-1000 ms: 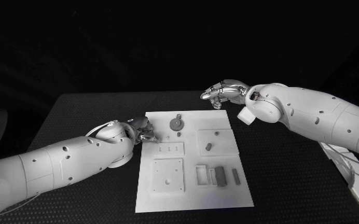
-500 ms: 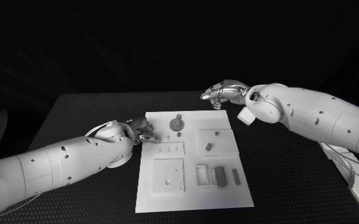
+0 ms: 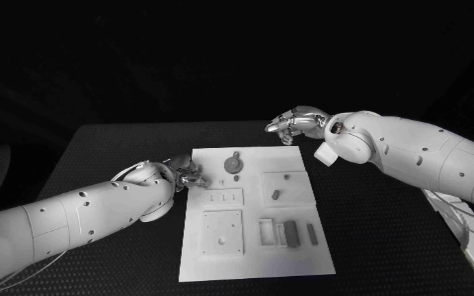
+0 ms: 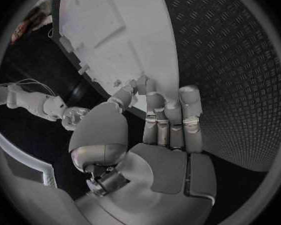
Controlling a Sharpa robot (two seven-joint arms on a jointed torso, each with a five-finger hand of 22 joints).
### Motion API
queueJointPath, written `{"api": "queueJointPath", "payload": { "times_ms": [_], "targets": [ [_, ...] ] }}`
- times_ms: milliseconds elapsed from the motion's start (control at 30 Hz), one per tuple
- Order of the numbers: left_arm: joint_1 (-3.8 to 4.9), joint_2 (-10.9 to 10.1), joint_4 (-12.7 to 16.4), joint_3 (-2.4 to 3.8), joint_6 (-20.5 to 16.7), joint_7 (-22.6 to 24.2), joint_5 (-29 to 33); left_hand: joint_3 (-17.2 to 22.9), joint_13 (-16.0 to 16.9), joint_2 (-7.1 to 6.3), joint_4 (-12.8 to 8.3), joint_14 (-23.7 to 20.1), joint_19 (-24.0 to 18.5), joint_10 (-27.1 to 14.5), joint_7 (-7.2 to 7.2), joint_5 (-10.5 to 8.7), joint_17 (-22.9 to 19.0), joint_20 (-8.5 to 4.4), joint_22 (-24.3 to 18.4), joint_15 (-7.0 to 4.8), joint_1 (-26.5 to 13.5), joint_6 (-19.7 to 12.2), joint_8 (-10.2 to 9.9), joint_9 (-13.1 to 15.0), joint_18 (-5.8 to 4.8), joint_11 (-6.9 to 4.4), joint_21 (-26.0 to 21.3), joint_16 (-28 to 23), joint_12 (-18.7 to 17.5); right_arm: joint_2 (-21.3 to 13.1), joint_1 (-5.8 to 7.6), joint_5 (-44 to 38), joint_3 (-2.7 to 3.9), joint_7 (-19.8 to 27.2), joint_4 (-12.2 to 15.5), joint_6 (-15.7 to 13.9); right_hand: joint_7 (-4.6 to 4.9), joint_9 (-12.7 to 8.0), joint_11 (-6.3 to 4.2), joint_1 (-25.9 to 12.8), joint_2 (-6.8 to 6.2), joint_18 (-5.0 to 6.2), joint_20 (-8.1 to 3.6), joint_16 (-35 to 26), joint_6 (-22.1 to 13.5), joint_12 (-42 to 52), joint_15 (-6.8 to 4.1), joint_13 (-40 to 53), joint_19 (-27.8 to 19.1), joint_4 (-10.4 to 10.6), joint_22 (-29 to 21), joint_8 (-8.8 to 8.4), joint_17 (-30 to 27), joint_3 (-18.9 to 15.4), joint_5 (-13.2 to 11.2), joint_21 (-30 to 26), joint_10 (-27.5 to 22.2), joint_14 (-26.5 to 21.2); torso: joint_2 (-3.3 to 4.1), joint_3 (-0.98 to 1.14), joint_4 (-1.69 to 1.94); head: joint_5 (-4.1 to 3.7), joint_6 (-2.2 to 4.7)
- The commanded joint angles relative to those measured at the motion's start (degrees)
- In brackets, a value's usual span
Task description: Assemble the parts on the task board
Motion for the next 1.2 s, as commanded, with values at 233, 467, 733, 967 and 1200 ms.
{"api": "queueJointPath", "payload": {
  "times_ms": [233,467,733,967,1200],
  "targets": [
    [0.04,-0.96,2.09,1.25,-0.27,0.56,12.07,3.06,-0.06,4.98,-2.94,0.52,0.03,0.1,0.21,-0.5,-0.09,-0.82,0.98,-0.79,3.78,-0.11,0.35,0.08,2.38,0.09,0.03,0.09,0.16,0.04,-0.03,-0.24,0.03,0.32,-0.05,0.84,0.41,-0.09,0.17,-0.42,0.15,0.77,0.22,0.2,-0.06,0.39,0.02,-0.08,0.23,0.23,0.08,-0.3,-0.08,0.02,-0.32,-0.38,-0.38,-0.42,-0.04,0.03,0.02,-0.08,-0.01],
    [0.36,-1.59,5.03,1.52,1.61,-0.93,15.89,2.83,-0.06,5.43,-2.97,0.52,-0.01,0.11,0.22,-0.93,-0.09,-0.81,1.0,-0.77,3.42,-0.14,0.3,0.08,2.36,0.1,0.01,0.1,0.2,0.02,-0.03,-0.24,0.03,0.26,-0.06,0.81,0.41,-0.09,0.17,-0.39,0.13,0.77,0.21,0.21,-0.06,0.41,0.02,-0.1,0.22,0.21,0.09,-0.3,-0.09,0.02,-0.32,-0.38,-0.38,-0.43,-0.03,0.04,0.04,-0.1,-0.12],
    [0.38,-1.25,7.04,1.49,1.23,-2.07,15.84,2.74,-0.05,5.67,-3.02,0.52,-0.03,0.11,0.23,-1.07,-0.08,-0.81,1.01,-0.76,3.26,-0.16,0.28,0.07,2.36,0.11,0.0,0.11,0.24,0.01,-0.03,-0.24,0.03,0.26,-0.06,0.79,0.41,-0.09,0.17,-0.38,0.13,0.77,0.21,0.22,-0.06,0.43,0.02,-0.12,0.22,0.2,0.09,-0.3,-0.11,0.02,-0.32,-0.38,-0.39,-0.43,-0.01,-0.02,-0.01,-0.2,-0.13],
    [0.36,-0.1,7.44,1.36,-0.04,-3.43,10.34,2.68,-0.03,5.61,-3.24,0.59,0.05,0.19,0.19,-1.11,-0.06,-0.86,1.03,-0.79,3.3,-0.11,0.3,0.09,2.41,0.07,0.05,0.17,0.31,-0.07,-0.02,-0.24,0.03,0.24,0.1,0.74,0.41,-0.09,0.17,-0.39,0.12,0.77,0.21,0.23,-0.05,0.44,0.02,-0.14,0.23,0.2,0.1,-0.29,-0.12,0.02,-0.33,-0.38,-0.39,-0.43,-0.03,0.03,0.09,-0.29,-0.17],
    [0.35,1.11,7.52,1.02,-0.92,-5.0,6.45,2.65,-0.02,5.53,-3.42,0.71,0.18,0.28,0.14,-1.12,-0.05,-0.9,1.04,-0.84,3.35,-0.02,0.35,0.12,2.45,0.02,0.12,0.23,0.38,-0.06,-0.02,-0.24,0.03,0.24,0.12,0.68,0.41,-0.09,0.17,-0.39,0.12,0.77,0.21,0.24,-0.05,0.46,0.02,-0.16,0.23,0.2,0.1,-0.29,-0.13,0.02,-0.33,-0.38,-0.4,-0.44,-0.02,-0.01,0.04,-0.24,-0.25]
  ]
}}
